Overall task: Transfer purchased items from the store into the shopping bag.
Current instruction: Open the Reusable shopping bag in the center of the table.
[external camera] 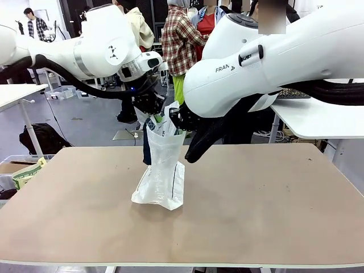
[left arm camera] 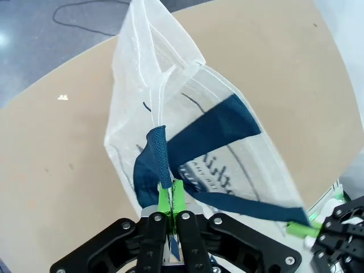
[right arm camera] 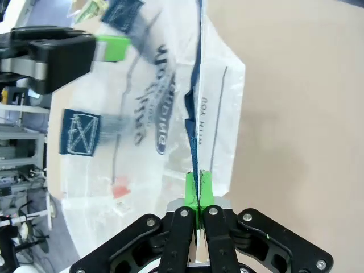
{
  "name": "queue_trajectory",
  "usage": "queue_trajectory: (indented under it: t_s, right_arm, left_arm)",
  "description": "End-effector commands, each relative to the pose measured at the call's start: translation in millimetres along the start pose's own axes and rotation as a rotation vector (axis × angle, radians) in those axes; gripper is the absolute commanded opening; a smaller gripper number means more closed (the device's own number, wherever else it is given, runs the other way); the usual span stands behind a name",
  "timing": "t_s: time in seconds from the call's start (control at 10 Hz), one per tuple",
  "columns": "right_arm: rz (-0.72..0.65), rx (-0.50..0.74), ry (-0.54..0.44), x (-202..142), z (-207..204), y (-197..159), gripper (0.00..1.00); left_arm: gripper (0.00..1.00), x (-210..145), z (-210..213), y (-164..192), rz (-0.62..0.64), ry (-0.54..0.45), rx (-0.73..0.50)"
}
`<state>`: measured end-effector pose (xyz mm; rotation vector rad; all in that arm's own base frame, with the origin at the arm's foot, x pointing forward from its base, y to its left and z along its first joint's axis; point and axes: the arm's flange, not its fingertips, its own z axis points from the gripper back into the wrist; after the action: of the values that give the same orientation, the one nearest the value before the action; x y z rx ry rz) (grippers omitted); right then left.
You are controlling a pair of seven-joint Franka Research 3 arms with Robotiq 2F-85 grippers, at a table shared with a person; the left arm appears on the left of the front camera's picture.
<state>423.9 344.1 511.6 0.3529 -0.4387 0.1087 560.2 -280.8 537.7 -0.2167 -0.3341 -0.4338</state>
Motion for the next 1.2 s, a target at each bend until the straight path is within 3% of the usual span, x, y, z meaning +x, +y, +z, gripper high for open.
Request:
queue_trajectory:
  t_s: [0.0, 0.5, 0.8, 1.1]
  right_arm:
    - [-0.023, -0.093, -0.013, -8, 12, 2, 0.00]
    - [0.036, -0.163, 0.038, -10, 12, 5, 0.00]
    - [0.140, -0.137, 0.057, -7, -9, 21, 0.00]
    - [0.139, -0.172, 0.048, -5, -25, 22, 0.00]
  left_arm:
    - [0.00, -28, 19, 26, 0.067, -0.050, 0.055]
    - [0.00, -76, 37, 74, 0.188, -0.111, 0.064]
    - [0.00, -97, 28, 67, 0.161, -0.100, 0.074]
    - [0.00, -102, 25, 69, 0.159, -0.115, 0.073]
